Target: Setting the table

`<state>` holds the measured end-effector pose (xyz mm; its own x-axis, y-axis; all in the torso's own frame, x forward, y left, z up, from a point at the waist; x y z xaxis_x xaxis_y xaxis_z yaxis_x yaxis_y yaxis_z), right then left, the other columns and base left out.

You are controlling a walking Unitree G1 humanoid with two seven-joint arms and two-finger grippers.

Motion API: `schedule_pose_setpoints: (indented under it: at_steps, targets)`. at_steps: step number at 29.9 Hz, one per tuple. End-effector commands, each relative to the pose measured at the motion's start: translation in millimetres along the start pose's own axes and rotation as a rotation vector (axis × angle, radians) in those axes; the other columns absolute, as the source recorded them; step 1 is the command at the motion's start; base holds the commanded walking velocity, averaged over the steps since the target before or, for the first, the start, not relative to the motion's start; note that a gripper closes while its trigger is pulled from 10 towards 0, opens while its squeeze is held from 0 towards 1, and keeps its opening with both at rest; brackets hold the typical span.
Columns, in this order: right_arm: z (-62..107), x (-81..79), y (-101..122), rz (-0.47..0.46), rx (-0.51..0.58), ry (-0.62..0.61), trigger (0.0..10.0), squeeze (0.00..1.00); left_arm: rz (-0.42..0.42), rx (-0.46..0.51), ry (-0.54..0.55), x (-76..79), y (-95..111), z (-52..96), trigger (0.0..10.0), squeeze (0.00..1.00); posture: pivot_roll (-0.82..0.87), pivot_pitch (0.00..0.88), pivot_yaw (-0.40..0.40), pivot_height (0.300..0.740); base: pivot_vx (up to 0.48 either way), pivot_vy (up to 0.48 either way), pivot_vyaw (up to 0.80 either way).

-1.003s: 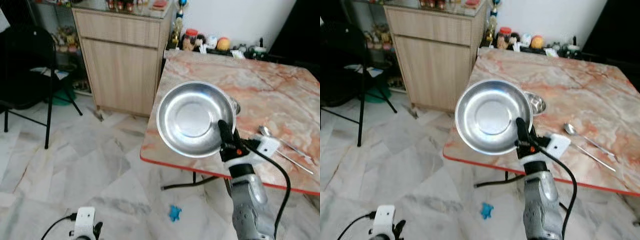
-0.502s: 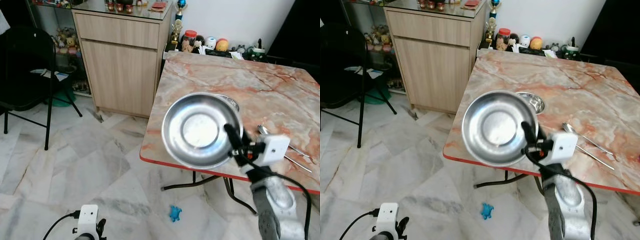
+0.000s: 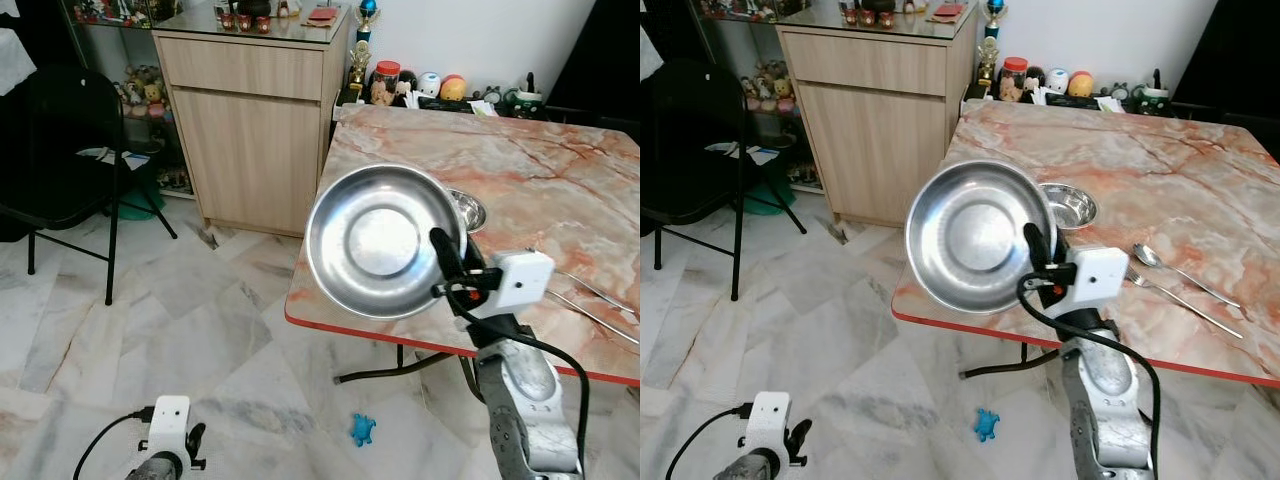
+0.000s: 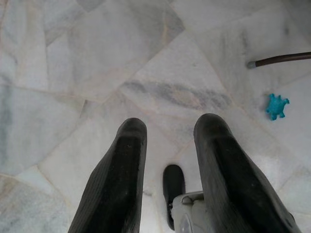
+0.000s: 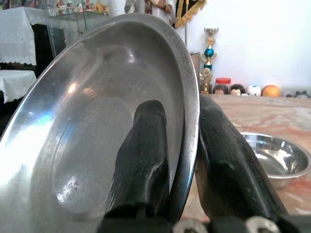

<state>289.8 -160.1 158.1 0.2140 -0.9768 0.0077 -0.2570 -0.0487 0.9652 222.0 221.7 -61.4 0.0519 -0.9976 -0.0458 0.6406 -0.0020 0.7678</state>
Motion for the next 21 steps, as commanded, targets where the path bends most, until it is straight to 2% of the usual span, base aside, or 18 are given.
schedule_pose_setpoints:
  at_steps: [1,3,7,12,21]
  targets:
    - [-3.8,2.9,5.3,0.008,0.031,-0.017,10.0,0.0,-0.01,0.0,-0.014,3.0,1.7,-1.1,10.0,0.0,0.11,0.0,0.0,0.736,0.0,0.0,0.0]
    - [-5.2,7.2,7.4,0.014,0.043,-0.053,10.0,0.0,-0.025,0.004,-0.031,5.9,5.1,-2.7,10.0,0.0,0.11,0.0,0.007,0.736,0.0,0.0,0.0]
    - [-6.1,5.9,7.9,0.012,0.052,-0.061,10.0,0.0,-0.048,0.014,-0.055,9.5,13.5,-5.9,10.0,0.0,0.1,0.0,0.022,0.736,0.0,0.0,0.0]
    - [-3.8,8.8,6.1,0.017,0.047,-0.077,10.0,0.0,-0.044,0.032,-0.062,13.3,22.6,-9.2,10.0,0.0,0.06,0.0,0.017,0.736,0.0,0.0,0.0]
    - [2.3,28.1,15.2,0.061,0.059,-0.126,10.0,0.0,-0.029,0.022,-0.083,27.6,20.2,-10.1,10.0,0.0,0.01,0.0,0.008,0.736,0.0,0.0,0.0]
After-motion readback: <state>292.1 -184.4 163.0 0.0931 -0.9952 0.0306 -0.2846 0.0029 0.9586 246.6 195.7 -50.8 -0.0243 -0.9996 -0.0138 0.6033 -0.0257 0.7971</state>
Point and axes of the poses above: a point about 5 cm out from each wrist's last joint towards the gripper, its own z axis pointing back from the gripper into the wrist, its own y axis along the axis of the wrist's last joint, x = y × z, the point moved 1 cm from there along -z, pointing out of the wrist towards the gripper, and after that the axes turned 3 degrees about z, right-handed, at the moved point
